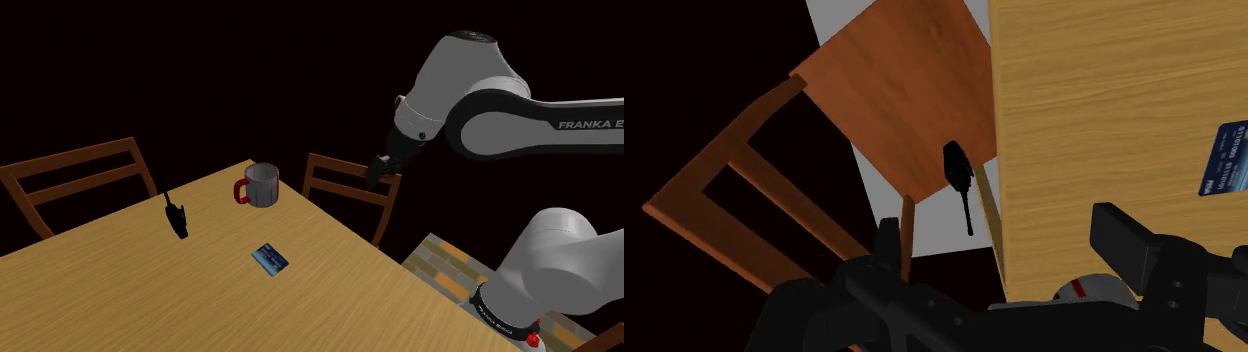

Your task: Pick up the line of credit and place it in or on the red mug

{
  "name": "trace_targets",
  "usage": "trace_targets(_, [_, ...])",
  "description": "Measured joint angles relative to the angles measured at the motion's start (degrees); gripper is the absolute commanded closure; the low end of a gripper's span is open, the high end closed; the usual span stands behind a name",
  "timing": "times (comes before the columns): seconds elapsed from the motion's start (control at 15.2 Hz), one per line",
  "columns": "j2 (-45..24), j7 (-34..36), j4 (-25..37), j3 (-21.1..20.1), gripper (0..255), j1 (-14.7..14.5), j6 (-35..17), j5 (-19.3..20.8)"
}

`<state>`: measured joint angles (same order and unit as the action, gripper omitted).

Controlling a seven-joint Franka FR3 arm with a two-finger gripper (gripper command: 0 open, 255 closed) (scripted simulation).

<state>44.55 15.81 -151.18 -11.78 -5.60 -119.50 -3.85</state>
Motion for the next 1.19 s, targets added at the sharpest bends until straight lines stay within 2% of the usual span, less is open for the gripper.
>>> trace_targets(0.4, [-5.9, 6.6, -2.0, -7.8, 0, -1.6, -13.0, -1.2])
trace_targets(0.73, [-14.0, 14.6, -1.0, -16.8, 0, 0.0, -24.3, 0.9])
trace_targets(0.99, [-21.1, 23.2, 1.8, -26.1, 0, 5.2, -32.0, 6.8])
trace_targets(1.12, [-24.7, 28.6, 4.0, -31.9, 0, 9.8, -34.8, 11.7])
trace_targets(1.19, [-26.9, 32.1, 5.2, -35.6, 0, 13.1, -36.5, 15.2])
